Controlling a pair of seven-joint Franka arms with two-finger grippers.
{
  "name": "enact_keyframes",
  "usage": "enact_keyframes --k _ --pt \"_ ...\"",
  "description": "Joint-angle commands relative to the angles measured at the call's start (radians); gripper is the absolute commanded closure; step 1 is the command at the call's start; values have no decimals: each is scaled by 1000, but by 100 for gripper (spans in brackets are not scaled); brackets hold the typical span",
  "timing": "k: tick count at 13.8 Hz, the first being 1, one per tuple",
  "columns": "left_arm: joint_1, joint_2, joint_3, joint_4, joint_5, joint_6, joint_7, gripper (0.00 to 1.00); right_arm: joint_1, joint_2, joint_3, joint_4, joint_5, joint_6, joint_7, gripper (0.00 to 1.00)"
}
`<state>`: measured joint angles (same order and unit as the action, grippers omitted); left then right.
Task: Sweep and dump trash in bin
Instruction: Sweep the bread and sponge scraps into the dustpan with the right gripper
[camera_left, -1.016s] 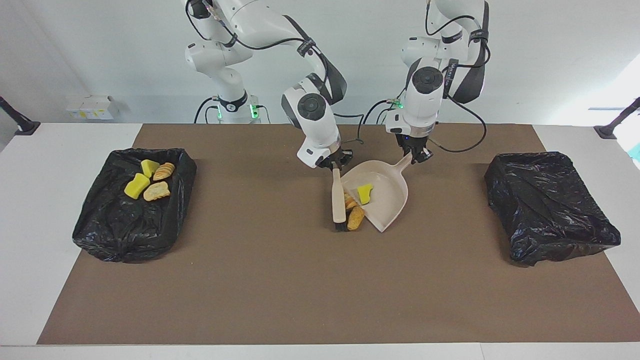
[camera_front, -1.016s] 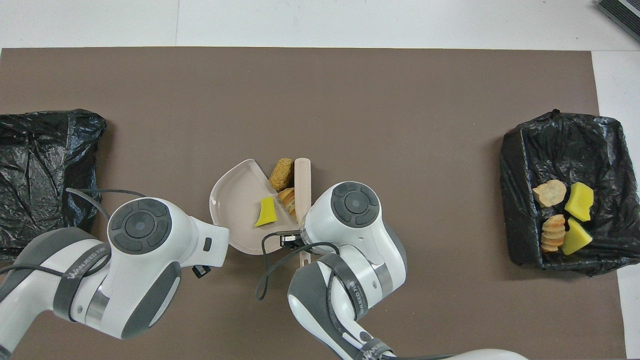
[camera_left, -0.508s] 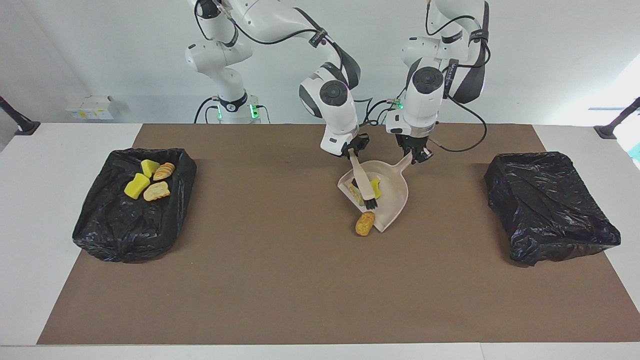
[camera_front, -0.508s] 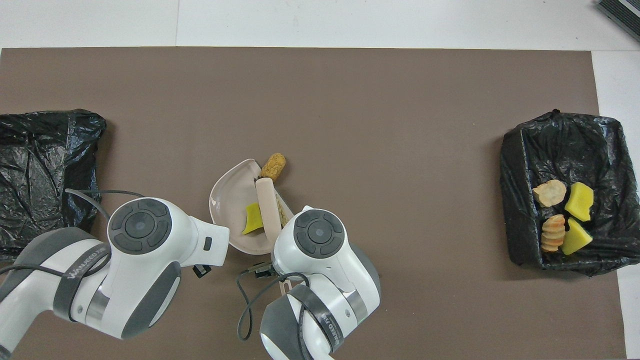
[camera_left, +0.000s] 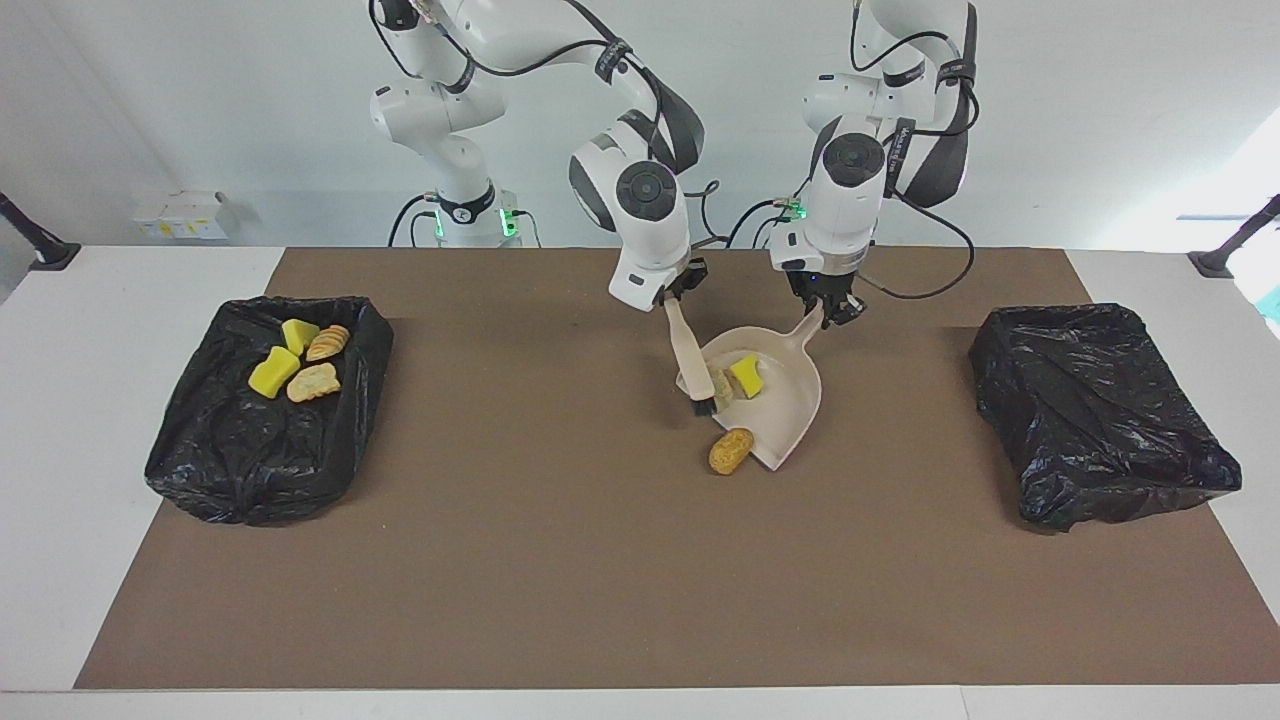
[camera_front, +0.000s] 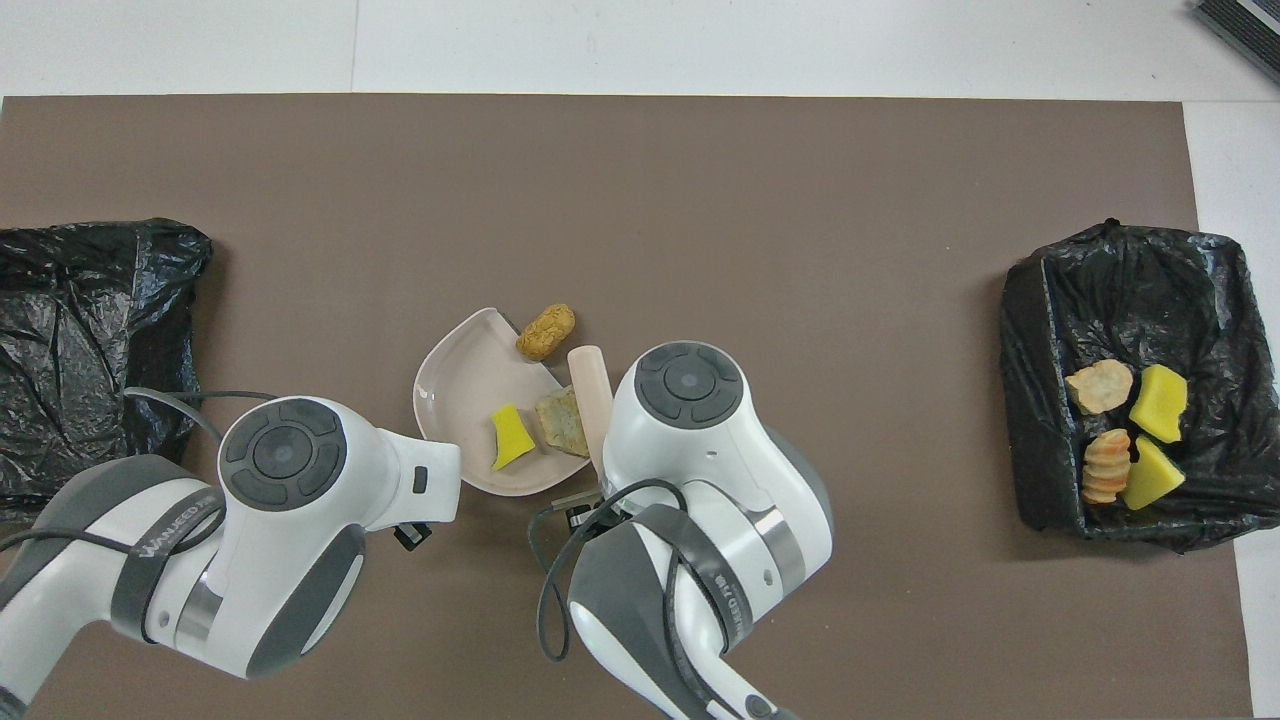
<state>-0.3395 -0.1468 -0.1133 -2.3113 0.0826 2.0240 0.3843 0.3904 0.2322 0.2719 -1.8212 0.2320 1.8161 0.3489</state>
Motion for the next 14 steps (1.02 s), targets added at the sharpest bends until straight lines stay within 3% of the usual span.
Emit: enact_keyframes --k 1,3,9,14 --pt "-15 -7 10 -19 2 33 -64 100 -22 16 7 97 -80 -100 -18 100" --pt "-16 -7 10 -19 2 33 -94 100 -30 39 7 105 -152 -83 -22 100" --pt "-15 -7 10 -19 2 32 -139 100 -42 266 7 354 -259 -135 -24 100" --pt "-10 -7 10 -20 2 32 -134 100 -31 346 10 410 -307 -95 -30 100"
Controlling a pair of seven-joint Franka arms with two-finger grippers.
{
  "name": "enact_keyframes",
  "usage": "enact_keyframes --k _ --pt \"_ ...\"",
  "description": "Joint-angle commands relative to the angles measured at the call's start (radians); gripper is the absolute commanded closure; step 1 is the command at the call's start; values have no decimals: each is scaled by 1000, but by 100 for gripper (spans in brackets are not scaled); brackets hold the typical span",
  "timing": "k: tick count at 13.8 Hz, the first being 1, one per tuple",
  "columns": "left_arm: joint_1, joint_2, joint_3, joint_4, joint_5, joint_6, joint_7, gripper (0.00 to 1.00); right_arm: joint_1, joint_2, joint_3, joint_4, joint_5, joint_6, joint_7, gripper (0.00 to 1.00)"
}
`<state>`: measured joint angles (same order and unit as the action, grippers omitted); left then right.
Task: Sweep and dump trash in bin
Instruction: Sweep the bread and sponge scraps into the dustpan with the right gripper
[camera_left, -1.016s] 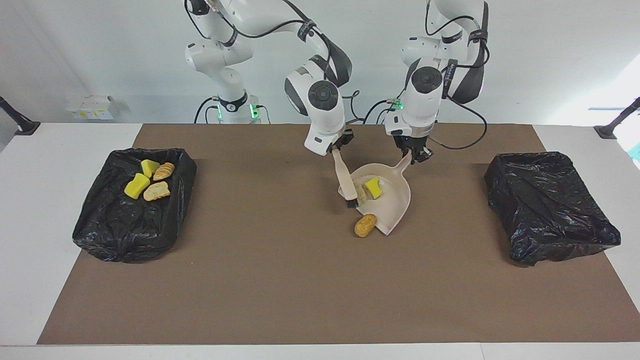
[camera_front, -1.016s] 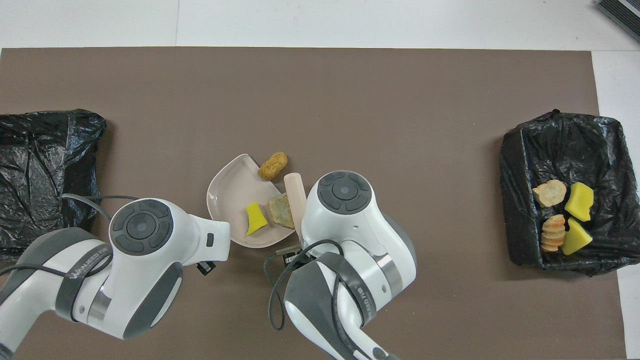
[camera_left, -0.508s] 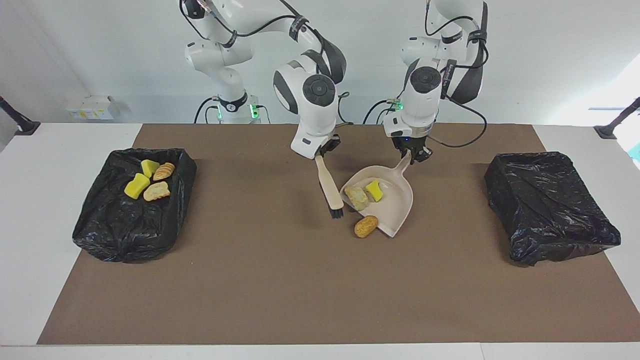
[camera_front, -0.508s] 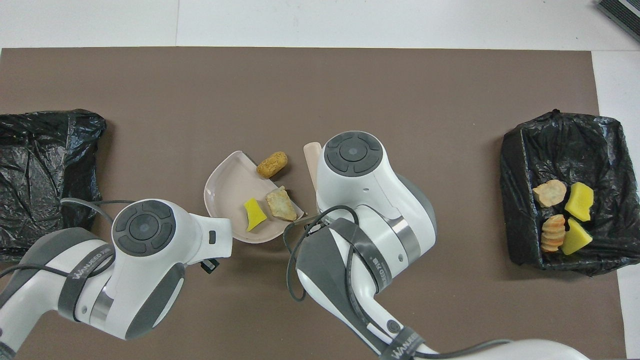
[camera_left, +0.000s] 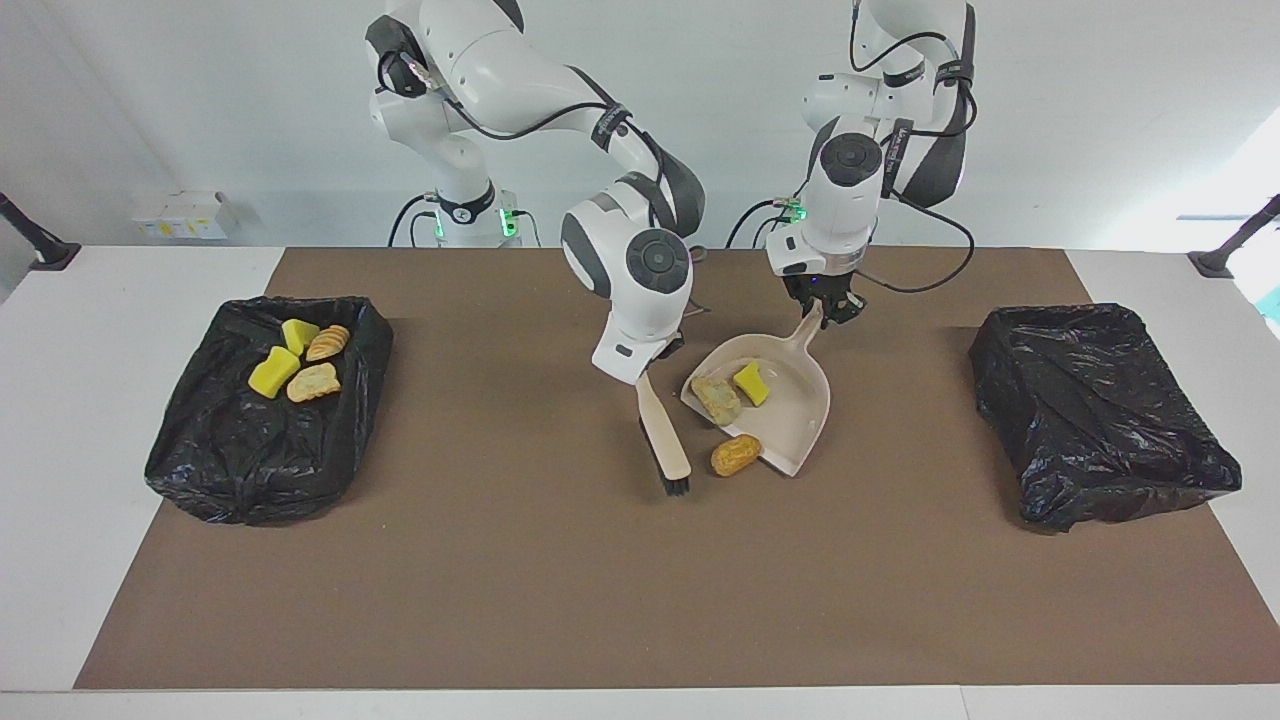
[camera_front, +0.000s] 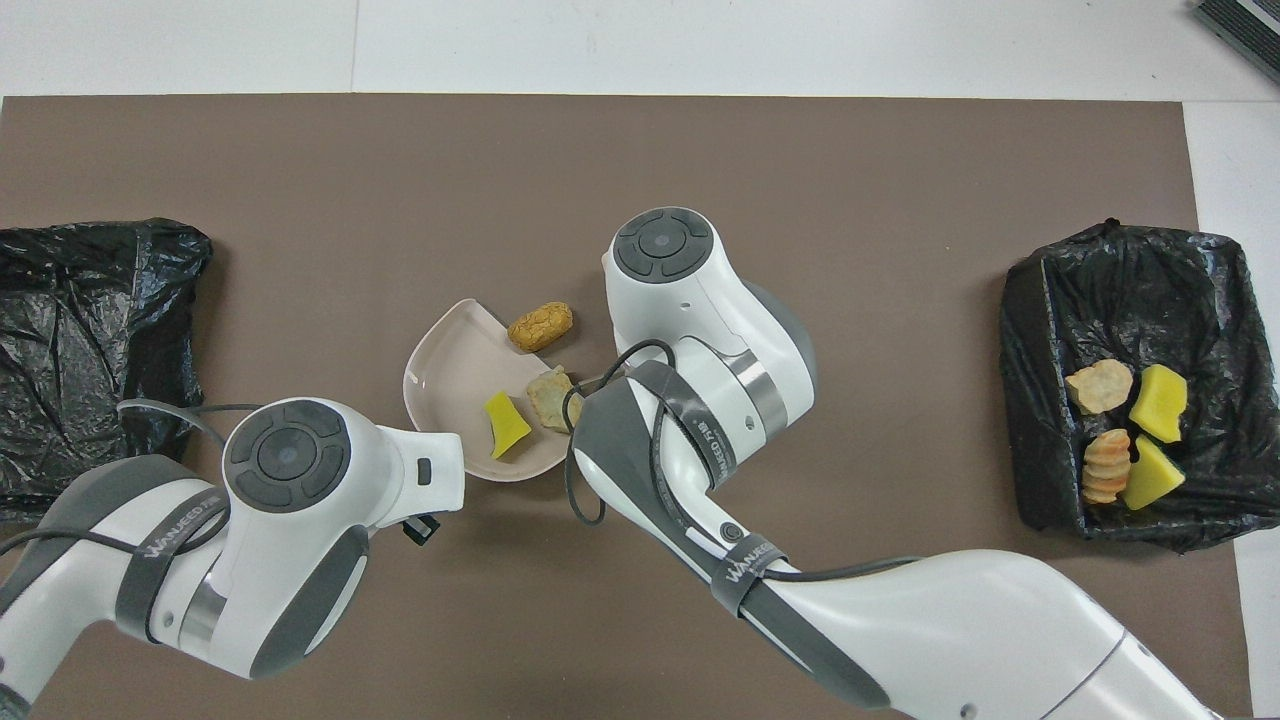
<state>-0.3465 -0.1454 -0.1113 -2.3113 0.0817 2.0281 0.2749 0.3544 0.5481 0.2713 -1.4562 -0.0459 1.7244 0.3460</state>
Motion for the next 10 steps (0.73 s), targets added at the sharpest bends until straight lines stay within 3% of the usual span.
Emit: enact_keyframes --k 1,8,10 --pt "-3 -8 9 -20 0 27 -25 100 21 32 12 39 -28 19 -27 100" --pt "-5 -8 9 -20 0 27 -26 100 32 -3 81 -53 1 60 -93 100" --pt "-6 -8 9 -20 0 26 -28 100 26 -22 106 -84 4 44 -219 100"
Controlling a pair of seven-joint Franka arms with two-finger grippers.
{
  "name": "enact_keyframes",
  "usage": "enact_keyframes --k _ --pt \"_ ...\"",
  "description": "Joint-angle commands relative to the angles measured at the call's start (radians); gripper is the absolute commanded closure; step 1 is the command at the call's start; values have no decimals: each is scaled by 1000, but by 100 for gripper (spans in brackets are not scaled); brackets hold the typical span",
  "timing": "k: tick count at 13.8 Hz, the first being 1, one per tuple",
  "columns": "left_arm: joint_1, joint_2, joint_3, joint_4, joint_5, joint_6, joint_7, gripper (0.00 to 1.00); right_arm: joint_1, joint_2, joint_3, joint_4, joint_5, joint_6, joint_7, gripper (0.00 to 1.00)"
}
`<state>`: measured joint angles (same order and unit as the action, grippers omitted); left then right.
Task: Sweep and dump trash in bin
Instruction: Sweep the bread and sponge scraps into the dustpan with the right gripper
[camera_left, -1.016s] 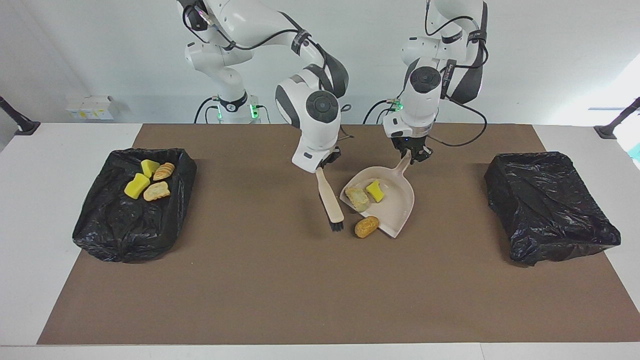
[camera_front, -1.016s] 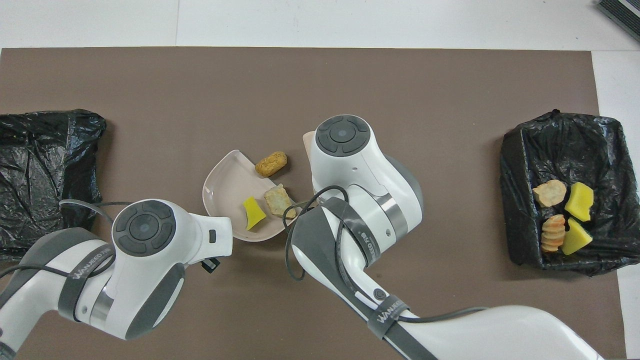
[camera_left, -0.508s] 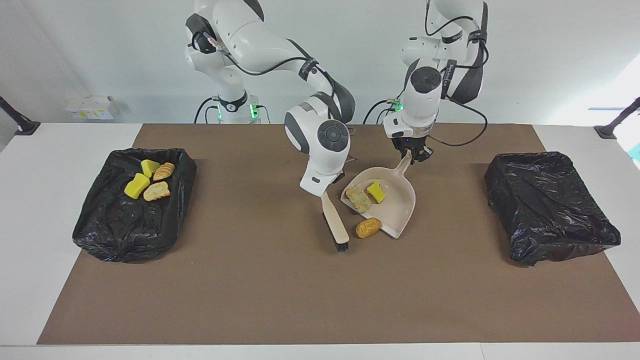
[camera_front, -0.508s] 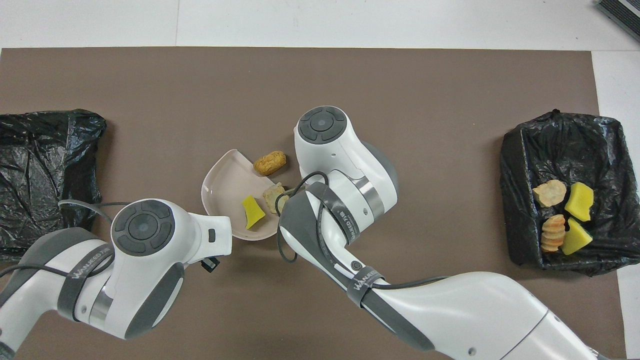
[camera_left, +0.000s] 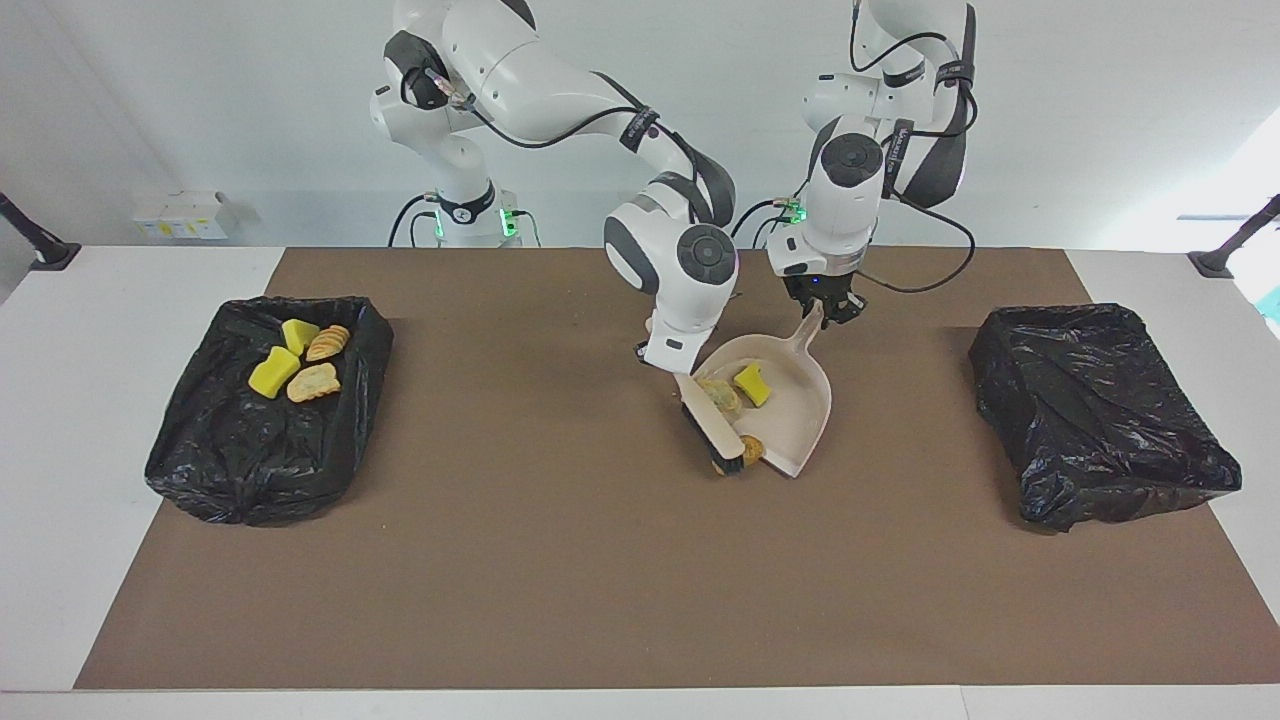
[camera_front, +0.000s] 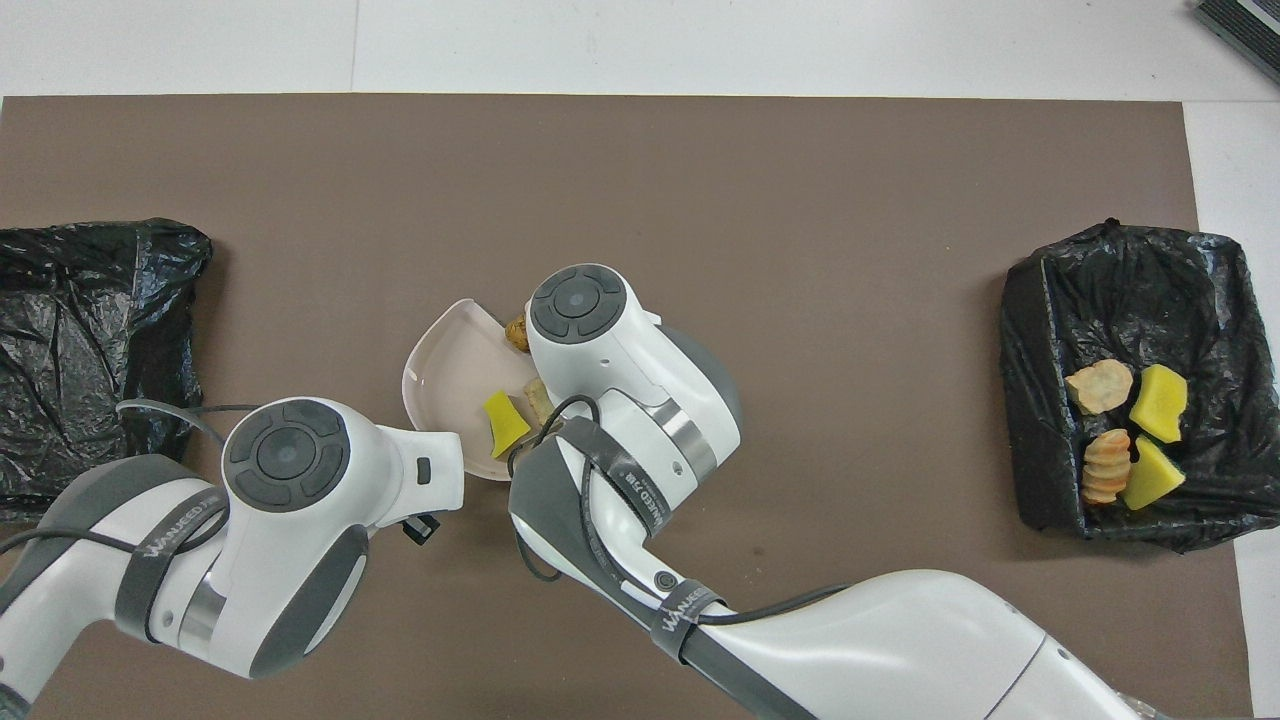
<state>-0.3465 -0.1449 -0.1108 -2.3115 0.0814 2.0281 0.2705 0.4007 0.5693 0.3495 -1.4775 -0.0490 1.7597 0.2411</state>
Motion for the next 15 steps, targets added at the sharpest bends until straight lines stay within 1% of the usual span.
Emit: enact_keyframes --k 1,3,4,8,11,12,13,15 --pt "-6 -9 8 -20 0 27 -23 100 -26 -58 34 -84 12 3 -162 100" --pt "-6 -9 8 -19 0 27 -23 100 -42 -104 40 -128 107 -26 -213 100" --pt "-6 -9 6 -20 0 27 -23 100 -43 -121 40 -138 135 -48 -217 100" --pt "-6 -9 8 -20 0 27 -23 100 -65 -158 39 -122 187 -63 -203 100" --pt "-6 -9 8 -19 0 29 -23 100 -98 -164 29 -112 160 -49 -183 100" --pt "-6 -9 8 -20 0 29 -22 100 -108 -161 28 -113 126 -36 -152 100" --pt "-6 -9 8 -20 0 34 -8 100 -115 -160 28 -115 57 -29 -132 100" --pt "-6 -2 8 -31 0 102 -10 100 -135 -154 29 -112 12 -25 -128 100"
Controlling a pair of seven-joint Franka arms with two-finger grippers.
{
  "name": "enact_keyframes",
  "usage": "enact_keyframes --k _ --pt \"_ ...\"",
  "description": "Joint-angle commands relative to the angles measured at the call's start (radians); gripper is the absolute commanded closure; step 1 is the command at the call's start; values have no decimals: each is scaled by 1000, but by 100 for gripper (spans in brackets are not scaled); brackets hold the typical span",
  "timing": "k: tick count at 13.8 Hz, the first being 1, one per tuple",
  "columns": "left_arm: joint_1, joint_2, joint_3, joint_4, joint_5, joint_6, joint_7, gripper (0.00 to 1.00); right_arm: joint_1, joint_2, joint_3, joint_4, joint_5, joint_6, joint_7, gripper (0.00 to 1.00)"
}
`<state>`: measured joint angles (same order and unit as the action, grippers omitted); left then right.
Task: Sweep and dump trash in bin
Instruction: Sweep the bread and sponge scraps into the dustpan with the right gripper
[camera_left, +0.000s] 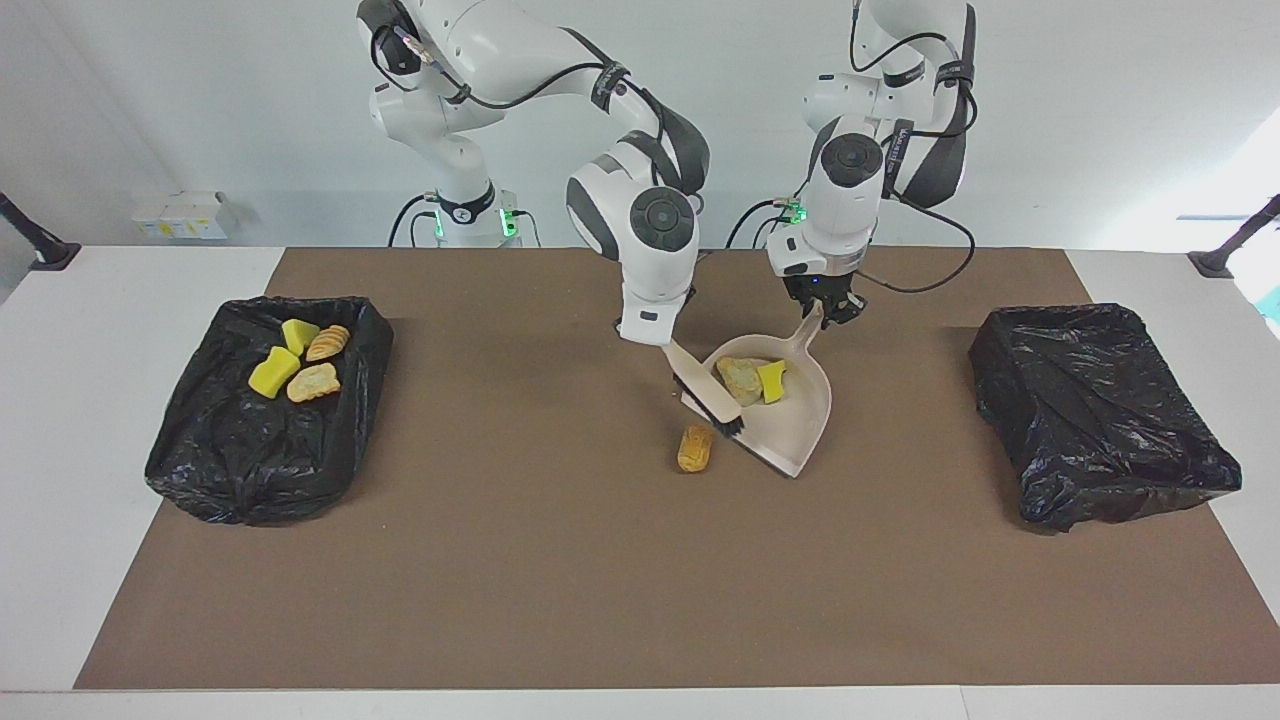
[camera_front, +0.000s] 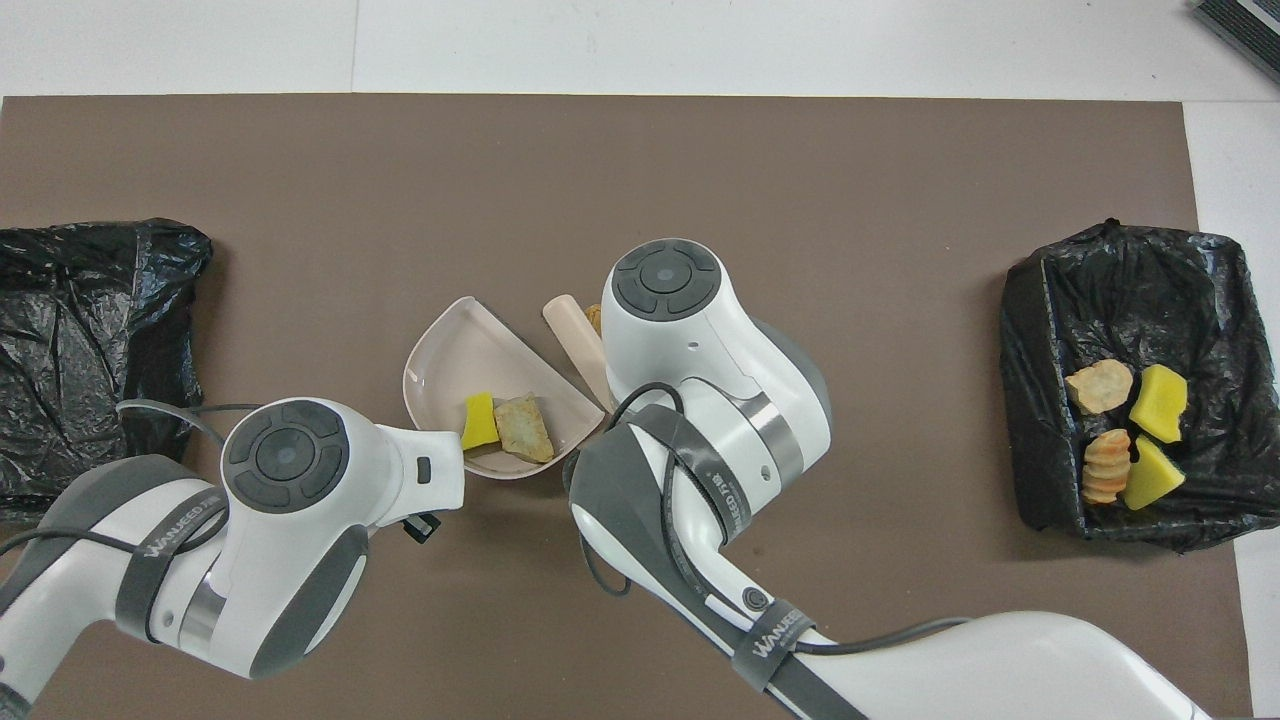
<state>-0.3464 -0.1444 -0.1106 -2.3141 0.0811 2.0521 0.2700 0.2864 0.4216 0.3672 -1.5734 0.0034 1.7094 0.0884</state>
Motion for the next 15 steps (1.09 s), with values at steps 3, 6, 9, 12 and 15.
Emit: enact_keyframes --k 3,6,9,12,15 --pt "-8 19 6 -37 0 102 -12 100 -61 15 6 -14 -89 48 28 100" --pt "-11 35 6 -44 0 119 -18 100 -70 60 7 -13 -126 105 28 100" --pt "-11 35 6 -44 -1 119 -18 100 -55 106 10 27 -184 107 28 100" --pt "-11 35 6 -44 -1 114 -20 100 -40 101 13 9 -187 93 28 100" --pt "-11 35 6 -41 -1 114 -20 100 -10 75 47 -37 -157 101 24 100"
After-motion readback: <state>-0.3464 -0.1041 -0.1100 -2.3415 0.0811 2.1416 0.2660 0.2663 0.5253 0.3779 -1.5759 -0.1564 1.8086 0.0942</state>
